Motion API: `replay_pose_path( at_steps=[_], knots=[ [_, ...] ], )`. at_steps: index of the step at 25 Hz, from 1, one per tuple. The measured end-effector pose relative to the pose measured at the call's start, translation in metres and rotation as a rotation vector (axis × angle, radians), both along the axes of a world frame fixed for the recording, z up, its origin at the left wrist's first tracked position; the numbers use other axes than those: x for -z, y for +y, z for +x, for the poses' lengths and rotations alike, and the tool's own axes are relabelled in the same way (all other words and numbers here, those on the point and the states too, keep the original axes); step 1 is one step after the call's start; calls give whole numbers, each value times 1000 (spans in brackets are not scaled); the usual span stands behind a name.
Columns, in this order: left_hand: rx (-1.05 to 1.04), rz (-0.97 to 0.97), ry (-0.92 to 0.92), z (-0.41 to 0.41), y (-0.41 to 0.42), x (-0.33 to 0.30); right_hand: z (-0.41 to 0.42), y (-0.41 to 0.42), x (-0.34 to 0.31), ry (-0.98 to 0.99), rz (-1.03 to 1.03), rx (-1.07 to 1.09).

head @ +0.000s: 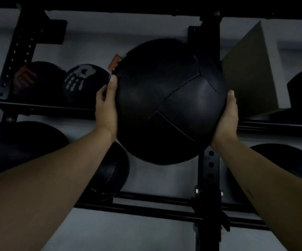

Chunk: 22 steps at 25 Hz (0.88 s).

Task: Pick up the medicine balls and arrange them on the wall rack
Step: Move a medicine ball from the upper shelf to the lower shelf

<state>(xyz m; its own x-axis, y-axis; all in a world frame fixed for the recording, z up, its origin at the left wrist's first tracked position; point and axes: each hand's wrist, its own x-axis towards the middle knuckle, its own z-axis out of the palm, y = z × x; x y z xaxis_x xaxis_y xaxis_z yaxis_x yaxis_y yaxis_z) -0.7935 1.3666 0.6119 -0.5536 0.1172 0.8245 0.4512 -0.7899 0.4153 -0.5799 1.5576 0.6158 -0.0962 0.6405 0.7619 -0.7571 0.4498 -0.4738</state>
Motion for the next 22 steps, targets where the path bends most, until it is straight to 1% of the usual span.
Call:
replay_pose_path(
  at_steps=[2, 7, 12, 15, 17, 20, 22],
  knots=[
    [9, -33, -30, 5, 3, 27, 6, 0, 22, -24, -28, -11],
    [75, -121, -137, 3, 13, 77, 9, 0, 74, -21, -145, 101],
    [39, -186, -207, -1, 40, 107, 4, 21, 101, -106, -232, 124],
    [27, -207, -259, -12, 61, 112, -8, 38, 105, -123, -245, 161],
    [3, -226, -258, -25, 79, 120, -21, 53, 110, -132, -240, 197],
    [-14, -250, -237, -48, 98, 135, -41, 75, 129, -151, -191, 289],
    [-19, -287, -248, -63, 107, 141, -57, 92, 139, -200, -130, 348]
  ],
)
